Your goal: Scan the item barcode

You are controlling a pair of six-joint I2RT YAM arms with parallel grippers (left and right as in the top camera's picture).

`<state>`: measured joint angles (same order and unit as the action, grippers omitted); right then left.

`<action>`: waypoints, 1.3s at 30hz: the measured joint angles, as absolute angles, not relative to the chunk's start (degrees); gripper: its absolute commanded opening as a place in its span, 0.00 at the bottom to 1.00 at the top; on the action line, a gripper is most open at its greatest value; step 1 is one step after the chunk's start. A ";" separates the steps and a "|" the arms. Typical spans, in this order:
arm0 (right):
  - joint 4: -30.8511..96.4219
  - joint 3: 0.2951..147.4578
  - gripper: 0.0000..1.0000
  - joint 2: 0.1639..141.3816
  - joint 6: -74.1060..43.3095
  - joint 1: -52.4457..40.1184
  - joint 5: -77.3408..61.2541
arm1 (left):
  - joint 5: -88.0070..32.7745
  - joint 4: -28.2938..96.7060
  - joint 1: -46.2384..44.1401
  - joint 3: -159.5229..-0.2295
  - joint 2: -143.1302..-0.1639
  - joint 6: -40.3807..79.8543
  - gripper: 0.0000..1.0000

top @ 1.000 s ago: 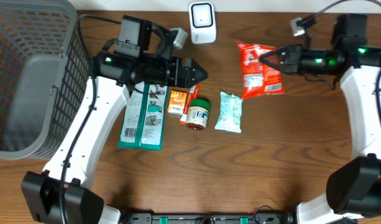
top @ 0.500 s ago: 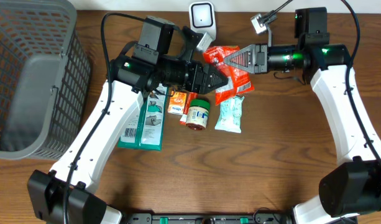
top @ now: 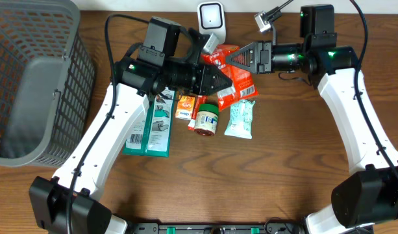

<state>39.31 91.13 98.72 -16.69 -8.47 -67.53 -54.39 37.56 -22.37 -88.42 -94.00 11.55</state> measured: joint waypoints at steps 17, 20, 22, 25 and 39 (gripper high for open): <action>70.74 91.29 0.57 98.72 15.27 -0.89 -74.13 | -73.60 43.81 -16.40 -88.42 -94.08 11.31 0.10; 70.22 91.29 0.56 98.72 18.35 -1.04 -75.46 | -73.78 48.86 -18.63 -88.42 -94.08 8.36 0.10; 70.52 91.29 0.52 98.72 19.11 -1.10 -76.90 | -73.82 51.70 -20.01 -88.42 -94.08 5.93 0.10; 72.84 91.31 0.46 98.72 19.88 -1.83 -78.26 | -73.87 52.31 -21.78 -88.42 -94.11 3.18 0.11; 88.31 91.33 0.56 98.72 35.83 -3.84 -78.48 | -74.00 52.99 -22.50 -88.42 -94.13 -1.56 0.11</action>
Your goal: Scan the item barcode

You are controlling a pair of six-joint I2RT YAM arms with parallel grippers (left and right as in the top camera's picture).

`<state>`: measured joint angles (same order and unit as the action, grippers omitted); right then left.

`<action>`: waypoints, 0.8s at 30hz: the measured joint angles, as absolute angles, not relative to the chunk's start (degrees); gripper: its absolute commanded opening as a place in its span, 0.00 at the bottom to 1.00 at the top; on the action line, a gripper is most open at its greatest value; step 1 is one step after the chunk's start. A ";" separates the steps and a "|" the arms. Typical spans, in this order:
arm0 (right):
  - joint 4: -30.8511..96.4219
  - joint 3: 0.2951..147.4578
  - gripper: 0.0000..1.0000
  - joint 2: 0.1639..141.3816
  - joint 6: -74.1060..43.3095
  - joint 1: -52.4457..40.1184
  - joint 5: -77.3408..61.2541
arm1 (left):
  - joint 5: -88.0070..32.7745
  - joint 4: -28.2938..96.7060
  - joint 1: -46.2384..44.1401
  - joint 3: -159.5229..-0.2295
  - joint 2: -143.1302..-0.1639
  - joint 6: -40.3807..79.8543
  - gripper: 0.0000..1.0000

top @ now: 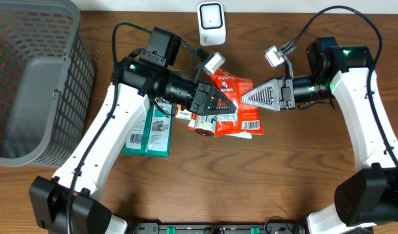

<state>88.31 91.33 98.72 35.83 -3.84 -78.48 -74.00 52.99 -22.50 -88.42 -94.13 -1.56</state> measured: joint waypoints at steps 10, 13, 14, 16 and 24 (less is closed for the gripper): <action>85.14 91.33 0.94 98.72 38.00 -3.84 -77.43 | -77.58 55.55 -22.50 -88.42 -94.13 -1.65 0.11; 84.47 91.33 0.95 98.72 38.02 -3.84 -77.34 | -80.82 55.55 -22.52 -88.42 -94.13 -1.78 0.11; 84.53 91.33 0.91 98.72 37.95 -3.81 -77.56 | -81.54 55.57 -22.52 -88.42 -94.13 -1.76 0.11; 84.60 91.33 0.85 98.72 37.85 -3.53 -78.87 | -82.50 55.57 -22.52 -88.42 -94.13 -1.78 0.11; 84.95 91.33 0.41 98.72 35.97 -2.85 -86.02 | -79.94 55.57 -25.10 -88.42 -94.13 -2.00 0.11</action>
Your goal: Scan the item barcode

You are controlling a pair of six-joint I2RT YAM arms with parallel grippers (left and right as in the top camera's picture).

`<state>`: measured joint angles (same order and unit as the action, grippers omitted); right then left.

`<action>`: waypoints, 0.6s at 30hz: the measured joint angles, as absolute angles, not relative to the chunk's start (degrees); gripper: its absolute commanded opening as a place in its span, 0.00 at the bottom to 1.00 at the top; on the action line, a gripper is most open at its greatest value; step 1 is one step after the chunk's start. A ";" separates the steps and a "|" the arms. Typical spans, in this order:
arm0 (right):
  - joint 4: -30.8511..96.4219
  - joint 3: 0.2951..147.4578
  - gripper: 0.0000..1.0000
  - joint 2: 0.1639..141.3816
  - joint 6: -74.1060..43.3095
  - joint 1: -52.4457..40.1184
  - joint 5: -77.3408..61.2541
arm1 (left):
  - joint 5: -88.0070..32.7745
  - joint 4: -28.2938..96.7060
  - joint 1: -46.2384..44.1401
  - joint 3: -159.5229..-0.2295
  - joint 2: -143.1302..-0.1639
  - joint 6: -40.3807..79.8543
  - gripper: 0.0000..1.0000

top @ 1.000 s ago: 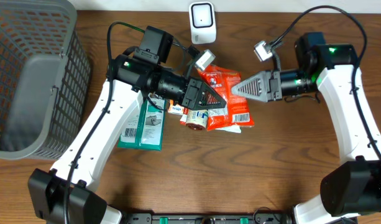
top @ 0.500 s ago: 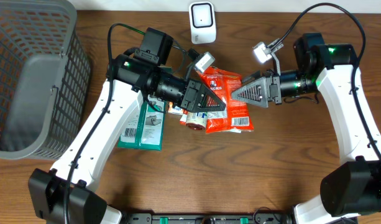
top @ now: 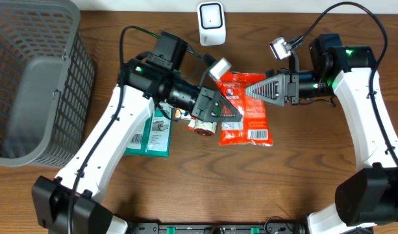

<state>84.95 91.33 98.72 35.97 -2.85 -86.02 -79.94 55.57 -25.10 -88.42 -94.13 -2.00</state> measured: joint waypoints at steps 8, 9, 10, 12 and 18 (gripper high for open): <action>84.95 91.33 0.01 98.72 35.33 -2.79 -86.52 | -74.56 55.55 -25.89 -88.42 -94.13 -2.79 0.11; 84.93 91.33 0.01 98.72 35.22 -2.68 -86.35 | -73.91 55.55 -25.89 -88.42 -94.13 -2.85 0.11; 84.95 91.33 0.08 98.72 35.27 -2.35 -86.00 | -73.03 55.51 -25.87 -88.42 -94.13 -2.87 0.11; 84.77 91.33 0.37 98.72 35.33 -1.80 -85.27 | -71.88 55.31 -25.89 -88.42 -94.13 -2.94 0.11; 86.11 91.33 0.38 98.72 35.38 -1.32 -80.84 | -69.60 55.57 -25.12 -88.42 -94.13 -3.01 0.11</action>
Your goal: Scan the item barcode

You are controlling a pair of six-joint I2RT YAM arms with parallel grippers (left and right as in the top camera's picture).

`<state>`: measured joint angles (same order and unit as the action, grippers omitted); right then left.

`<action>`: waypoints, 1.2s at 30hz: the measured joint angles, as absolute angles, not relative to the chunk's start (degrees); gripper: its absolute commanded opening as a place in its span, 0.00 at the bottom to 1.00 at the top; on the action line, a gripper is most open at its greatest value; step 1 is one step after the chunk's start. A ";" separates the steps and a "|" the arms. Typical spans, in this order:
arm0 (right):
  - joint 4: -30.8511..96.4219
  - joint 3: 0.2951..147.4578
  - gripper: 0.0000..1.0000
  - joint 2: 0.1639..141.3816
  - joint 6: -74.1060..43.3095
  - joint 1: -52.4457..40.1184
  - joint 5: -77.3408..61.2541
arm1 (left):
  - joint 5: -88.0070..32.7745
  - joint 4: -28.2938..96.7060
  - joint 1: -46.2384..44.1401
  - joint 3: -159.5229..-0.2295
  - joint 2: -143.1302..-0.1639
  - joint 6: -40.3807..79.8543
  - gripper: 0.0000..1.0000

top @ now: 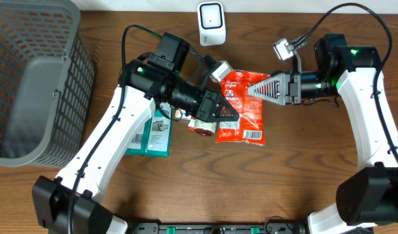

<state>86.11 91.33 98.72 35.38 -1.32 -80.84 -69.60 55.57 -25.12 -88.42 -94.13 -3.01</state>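
Observation:
A red snack packet hangs above the table's middle, face up, with a white barcode label at its near edge. My right gripper is shut on the packet's far right edge. My left gripper reaches in from the left and appears shut on the packet's left side. The white scanner stands at the back edge, a short way beyond the packet.
A grey mesh basket fills the left side. Two green boxes lie under my left arm. A small jar lies just left of the packet, partly covered.
The packet and both grippers have shifted slightly up and to the left, a little closer to the scanner. Both grips look unchanged.
The red packet first lay on the pile of goods, with my right gripper on it and the left gripper close by. Later it was held lower between both grippers. It then hung flat with its barcode toward the near edge, as it does now.

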 measured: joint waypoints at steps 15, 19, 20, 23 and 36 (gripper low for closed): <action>86.48 91.37 0.01 98.72 35.44 -3.25 -76.99 | -68.53 55.70 -24.36 -88.29 -94.15 -3.03 0.26; 85.80 91.33 0.01 98.72 35.55 -3.38 -75.96 | -67.42 54.98 -23.07 -88.20 -94.15 -2.98 0.69; 85.36 91.33 0.01 98.72 35.59 -3.53 -75.33 | -66.48 55.05 -22.35 -88.20 -94.15 -2.85 0.72; 82.04 91.33 0.01 98.72 34.89 -3.79 -72.53 | -61.63 54.89 -20.99 -88.20 -94.15 -2.90 0.77; 65.34 107.18 0.01 98.72 8.73 -13.65 -41.15 | -29.21 54.85 -10.90 -88.20 -92.95 1.69 0.78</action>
<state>65.34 107.18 98.72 8.73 -13.65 -41.15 -29.21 54.85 -10.90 -88.20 -92.95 1.69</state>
